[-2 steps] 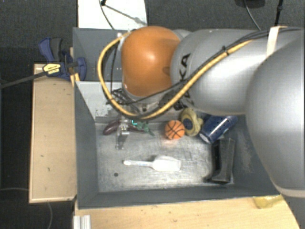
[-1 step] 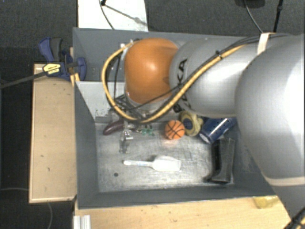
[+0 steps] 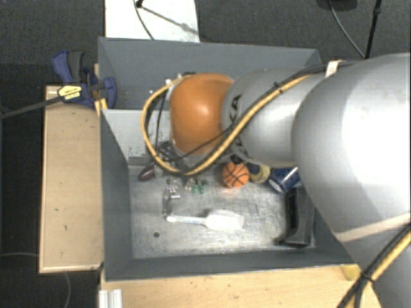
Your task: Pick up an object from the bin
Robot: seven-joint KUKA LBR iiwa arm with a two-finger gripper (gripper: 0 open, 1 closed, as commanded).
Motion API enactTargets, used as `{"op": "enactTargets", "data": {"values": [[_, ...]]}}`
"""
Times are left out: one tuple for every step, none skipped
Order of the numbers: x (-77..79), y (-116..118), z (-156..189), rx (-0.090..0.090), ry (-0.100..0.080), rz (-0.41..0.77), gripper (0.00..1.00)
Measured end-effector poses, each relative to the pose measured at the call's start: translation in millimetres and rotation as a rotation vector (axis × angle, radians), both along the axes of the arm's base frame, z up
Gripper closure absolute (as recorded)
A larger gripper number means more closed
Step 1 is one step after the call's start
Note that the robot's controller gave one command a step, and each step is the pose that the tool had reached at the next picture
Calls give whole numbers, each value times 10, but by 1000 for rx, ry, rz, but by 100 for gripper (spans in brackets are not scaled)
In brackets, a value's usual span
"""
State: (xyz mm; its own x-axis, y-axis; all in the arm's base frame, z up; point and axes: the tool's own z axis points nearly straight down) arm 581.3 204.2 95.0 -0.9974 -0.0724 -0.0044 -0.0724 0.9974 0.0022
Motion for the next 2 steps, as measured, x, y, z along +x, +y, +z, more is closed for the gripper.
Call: {"op": "enactTargets", "data": {"values": [[-51,14,-250,0,23,-174,0],[-27,-216,-101,-3,13,-35,0]]}}
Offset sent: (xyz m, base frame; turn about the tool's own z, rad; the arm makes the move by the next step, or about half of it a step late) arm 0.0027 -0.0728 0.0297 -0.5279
